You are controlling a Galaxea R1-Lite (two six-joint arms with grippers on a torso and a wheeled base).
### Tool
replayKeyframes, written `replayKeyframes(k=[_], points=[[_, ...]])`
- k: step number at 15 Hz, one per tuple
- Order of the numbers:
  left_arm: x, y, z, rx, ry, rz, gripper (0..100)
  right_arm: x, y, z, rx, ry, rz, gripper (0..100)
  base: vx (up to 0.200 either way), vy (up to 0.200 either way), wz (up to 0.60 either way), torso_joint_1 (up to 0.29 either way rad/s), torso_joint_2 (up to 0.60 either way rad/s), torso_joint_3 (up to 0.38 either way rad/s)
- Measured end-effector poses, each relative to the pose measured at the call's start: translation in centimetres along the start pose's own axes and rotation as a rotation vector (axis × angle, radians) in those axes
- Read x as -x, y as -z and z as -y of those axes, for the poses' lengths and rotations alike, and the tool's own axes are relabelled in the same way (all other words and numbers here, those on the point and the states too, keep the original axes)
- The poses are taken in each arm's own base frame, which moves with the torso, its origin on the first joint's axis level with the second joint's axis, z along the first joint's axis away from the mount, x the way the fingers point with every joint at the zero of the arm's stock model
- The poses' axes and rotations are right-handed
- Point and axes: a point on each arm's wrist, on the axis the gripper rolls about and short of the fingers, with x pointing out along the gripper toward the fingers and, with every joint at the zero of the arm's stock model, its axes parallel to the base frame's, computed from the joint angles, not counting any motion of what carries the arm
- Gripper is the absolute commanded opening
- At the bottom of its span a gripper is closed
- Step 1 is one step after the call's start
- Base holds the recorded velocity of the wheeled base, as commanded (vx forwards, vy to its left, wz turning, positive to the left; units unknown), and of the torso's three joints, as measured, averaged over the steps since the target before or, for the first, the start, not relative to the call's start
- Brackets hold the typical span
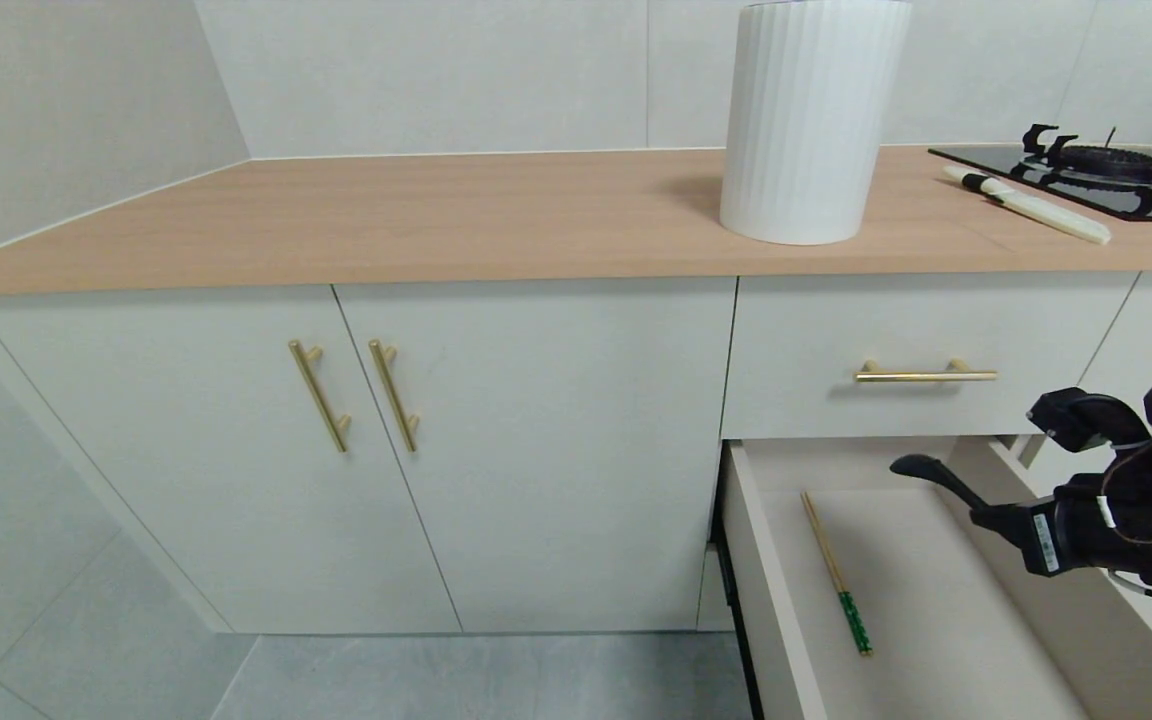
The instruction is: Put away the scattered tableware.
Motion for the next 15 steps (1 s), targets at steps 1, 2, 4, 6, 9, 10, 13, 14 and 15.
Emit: replayKeyframes(k=[1, 2, 4, 6, 9, 10, 13, 14, 15], points=[[0.0, 0.0, 0.0, 0.000, 0.000, 0.000, 100, -0.9, 0.2, 0.2, -0.003, 0.009, -0.012, 0, 0.000, 0.000, 0.00, 0.000, 0.00, 0.000], [0.0, 0.0, 0.0, 0.000, 0.000, 0.000, 100, -1.9, 0.5, 0.3, -0.010, 0.022, -0.031, 0, 0.000, 0.000, 0.00, 0.000, 0.00, 0.000], [0.0, 0.0, 0.0, 0.000, 0.000, 0.000, 100, -4.8, 1.4, 0.8, -0.065, 0.059, -0.099, 0, 0.000, 0.000, 0.00, 0.000, 0.00, 0.000], [0.0, 0.0, 0.0, 0.000, 0.000, 0.000, 100, -7.7, 2.3, 1.2, -0.130, 0.078, -0.163, 0, 0.000, 0.000, 0.00, 0.000, 0.00, 0.000], [0.0, 0.0, 0.0, 0.000, 0.000, 0.000, 100, -11.1, 3.7, 1.8, -0.188, 0.087, -0.231, 0, 0.000, 0.000, 0.00, 0.000, 0.00, 0.000], [0.0, 0.0, 0.0, 0.000, 0.000, 0.000, 100, -12.1, 4.2, 2.0, -0.194, 0.091, -0.234, 0, 0.000, 0.000, 0.00, 0.000, 0.00, 0.000], [0.0, 0.0, 0.0, 0.000, 0.000, 0.000, 100, -14.1, 5.2, 2.3, -0.202, 0.132, -0.212, 0, 0.000, 0.000, 0.00, 0.000, 0.00, 0.000], [0.0, 0.0, 0.0, 0.000, 0.000, 0.000, 100, -14.6, 5.7, 2.3, -0.204, 0.140, -0.220, 0, 0.000, 0.000, 0.00, 0.000, 0.00, 0.000], [0.0, 0.0, 0.0, 0.000, 0.000, 0.000, 100, -14.9, 6.1, 2.3, -0.205, 0.142, -0.234, 0, 0.000, 0.000, 0.00, 0.000, 0.00, 0.000]])
